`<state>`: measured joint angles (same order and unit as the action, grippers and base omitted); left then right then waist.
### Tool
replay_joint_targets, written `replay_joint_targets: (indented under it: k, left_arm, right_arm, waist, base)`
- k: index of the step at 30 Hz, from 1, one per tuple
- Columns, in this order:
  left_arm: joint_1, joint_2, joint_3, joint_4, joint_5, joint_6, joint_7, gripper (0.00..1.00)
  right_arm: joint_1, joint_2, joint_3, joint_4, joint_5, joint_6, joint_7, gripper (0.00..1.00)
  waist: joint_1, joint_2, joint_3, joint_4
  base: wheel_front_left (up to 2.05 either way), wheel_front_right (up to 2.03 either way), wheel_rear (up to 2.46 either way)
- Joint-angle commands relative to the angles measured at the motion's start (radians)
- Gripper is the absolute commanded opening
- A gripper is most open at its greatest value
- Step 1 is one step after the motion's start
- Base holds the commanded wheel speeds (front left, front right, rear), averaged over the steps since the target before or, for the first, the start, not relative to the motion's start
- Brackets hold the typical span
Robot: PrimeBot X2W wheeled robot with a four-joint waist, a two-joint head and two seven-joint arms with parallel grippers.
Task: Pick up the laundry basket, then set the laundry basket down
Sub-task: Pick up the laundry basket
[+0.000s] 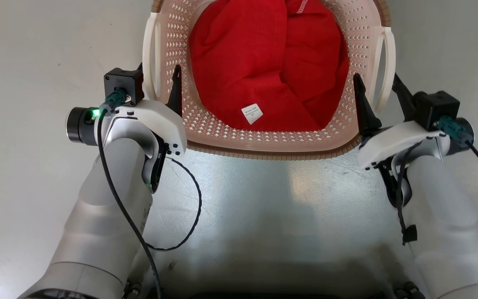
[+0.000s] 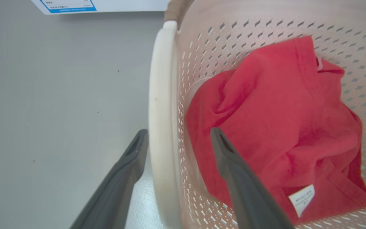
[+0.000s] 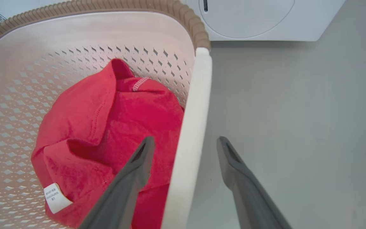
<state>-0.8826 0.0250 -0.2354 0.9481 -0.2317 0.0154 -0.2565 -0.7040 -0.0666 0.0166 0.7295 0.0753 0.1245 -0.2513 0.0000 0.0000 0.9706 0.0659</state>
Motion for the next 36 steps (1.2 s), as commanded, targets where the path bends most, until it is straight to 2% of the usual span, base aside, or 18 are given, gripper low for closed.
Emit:
replay_joint_targets:
  k: [1,22,24,25,27,30,31,36]
  left_arm:
    - [0.011,0.025,0.014,-0.004,0.007,-0.004,-0.005,1.0]
    - [0.004,0.025,-0.02,0.004,-0.018,0.0,-0.005,1.0]
    - [0.004,0.025,-0.024,0.002,-0.021,-0.002,-0.005,1.0]
    - [0.005,0.025,-0.027,0.003,-0.026,-0.006,-0.005,0.78]
    - [0.005,0.025,-0.031,0.01,-0.048,-0.016,-0.005,0.0]
    - [0.001,0.025,-0.052,0.021,-0.063,-0.02,-0.005,0.0]
    - [0.0,0.025,-0.06,0.025,-0.078,-0.017,-0.005,0.0]
    - [0.003,0.025,-0.087,0.034,-0.107,-0.013,-0.005,0.0]
  right_arm:
    - [0.027,0.016,0.026,-0.003,0.008,0.006,-0.01,1.0]
    - [0.01,0.016,0.024,0.052,0.028,0.006,-0.011,1.0]
    - [0.008,0.016,0.022,0.066,0.04,0.006,-0.011,0.91]
    - [0.006,0.016,0.023,0.075,0.047,0.006,-0.011,0.59]
    - [0.003,0.016,0.034,0.095,0.073,0.006,-0.011,0.38]
    - [-0.007,0.016,0.049,0.123,0.096,0.006,-0.011,0.03]
    - [-0.012,0.016,0.05,0.137,0.103,0.006,-0.011,0.0]
    - [-0.016,0.016,0.052,0.164,0.11,0.006,-0.011,0.0]
  waist:
    - [0.0,0.0,0.0,0.0]
    - [0.0,0.0,0.005,-0.001]
    - [0.0,0.0,0.006,0.0]
    - [0.0,0.0,0.007,0.0]
    - [0.0,0.0,0.007,0.0]
    - [0.0,0.0,0.006,0.001]
    - [0.0,0.0,0.004,0.002]
    - [0.0,0.0,-0.009,0.003]
  base:
    - [0.0,0.0,0.0]
    - [0.0,0.0,0.0]
    - [0.0,0.0,0.0]
    - [0.0,0.0,0.0]
    - [0.0,0.0,0.0]
    - [0.0,0.0,0.0]
    - [0.0,0.0,0.0]
    - [0.0,0.0,0.0]
